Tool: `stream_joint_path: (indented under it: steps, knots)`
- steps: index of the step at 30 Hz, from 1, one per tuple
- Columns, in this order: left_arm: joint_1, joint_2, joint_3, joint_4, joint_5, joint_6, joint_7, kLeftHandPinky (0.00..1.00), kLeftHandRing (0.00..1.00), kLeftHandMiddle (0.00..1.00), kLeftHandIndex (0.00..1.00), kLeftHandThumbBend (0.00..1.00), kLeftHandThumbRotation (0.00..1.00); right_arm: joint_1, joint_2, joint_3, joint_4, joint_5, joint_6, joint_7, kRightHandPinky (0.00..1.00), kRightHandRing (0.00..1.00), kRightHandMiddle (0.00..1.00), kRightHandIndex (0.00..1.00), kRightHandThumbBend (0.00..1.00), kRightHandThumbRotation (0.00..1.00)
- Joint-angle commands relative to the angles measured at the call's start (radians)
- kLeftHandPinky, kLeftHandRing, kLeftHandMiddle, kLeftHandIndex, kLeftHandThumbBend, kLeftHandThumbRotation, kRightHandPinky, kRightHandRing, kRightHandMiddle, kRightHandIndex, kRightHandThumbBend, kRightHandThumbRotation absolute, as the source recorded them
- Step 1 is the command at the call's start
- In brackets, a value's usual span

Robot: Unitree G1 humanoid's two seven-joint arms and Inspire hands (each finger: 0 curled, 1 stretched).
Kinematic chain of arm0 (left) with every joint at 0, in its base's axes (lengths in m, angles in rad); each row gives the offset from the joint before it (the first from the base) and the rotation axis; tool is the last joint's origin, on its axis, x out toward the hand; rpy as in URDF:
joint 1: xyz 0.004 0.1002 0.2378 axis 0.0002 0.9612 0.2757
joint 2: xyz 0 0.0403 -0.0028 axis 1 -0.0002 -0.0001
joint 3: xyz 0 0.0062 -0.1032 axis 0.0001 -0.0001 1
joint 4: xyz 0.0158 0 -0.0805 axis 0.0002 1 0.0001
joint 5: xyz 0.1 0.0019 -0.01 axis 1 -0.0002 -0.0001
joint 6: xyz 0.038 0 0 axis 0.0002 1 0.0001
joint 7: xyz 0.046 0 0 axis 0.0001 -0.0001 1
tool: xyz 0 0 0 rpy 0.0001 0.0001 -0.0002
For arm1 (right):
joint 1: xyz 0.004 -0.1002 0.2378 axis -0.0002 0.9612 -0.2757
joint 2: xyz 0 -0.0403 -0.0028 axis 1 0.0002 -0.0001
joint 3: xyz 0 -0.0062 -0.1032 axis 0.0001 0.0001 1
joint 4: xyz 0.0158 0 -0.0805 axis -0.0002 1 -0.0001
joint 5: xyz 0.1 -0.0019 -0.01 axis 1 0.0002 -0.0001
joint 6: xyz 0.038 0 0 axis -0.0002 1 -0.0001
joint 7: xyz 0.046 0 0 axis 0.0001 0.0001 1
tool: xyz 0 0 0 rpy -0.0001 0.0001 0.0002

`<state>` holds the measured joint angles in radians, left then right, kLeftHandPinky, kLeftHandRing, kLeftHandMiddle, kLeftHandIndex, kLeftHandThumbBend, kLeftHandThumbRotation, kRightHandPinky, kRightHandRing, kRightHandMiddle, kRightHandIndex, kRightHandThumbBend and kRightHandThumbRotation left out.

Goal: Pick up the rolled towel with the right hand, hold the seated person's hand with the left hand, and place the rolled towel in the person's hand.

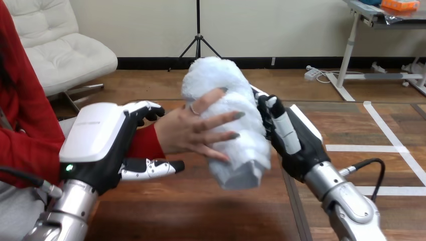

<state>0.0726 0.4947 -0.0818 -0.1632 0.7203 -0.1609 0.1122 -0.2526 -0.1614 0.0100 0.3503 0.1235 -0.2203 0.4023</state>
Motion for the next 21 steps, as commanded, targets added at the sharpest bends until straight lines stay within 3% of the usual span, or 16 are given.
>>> stream_joint_path:
  steps: [1, 11, 21]
  knots:
    - [-0.011, -0.002, 0.022, -0.010, -0.025, -0.030, 0.022, 0.65, 0.71, 0.75, 0.75, 1.00, 0.66, -0.021, -0.020, -0.033, -0.058, 0.023, -0.002, -0.001, 0.85, 0.88, 0.90, 0.94, 1.00, 1.00]
    - [0.021, -0.010, 0.022, -0.013, -0.082, -0.046, 0.002, 0.67, 0.73, 0.77, 0.79, 1.00, 0.76, -0.004, -0.019, -0.055, -0.073, 0.031, 0.020, -0.006, 0.86, 0.86, 0.89, 0.92, 1.00, 1.00]
    - [0.046, -0.031, 0.022, -0.003, -0.140, -0.069, 0.005, 0.66, 0.75, 0.79, 0.81, 1.00, 0.95, 0.022, -0.013, -0.065, -0.101, 0.057, 0.036, -0.001, 0.86, 0.87, 0.89, 0.92, 1.00, 1.00]
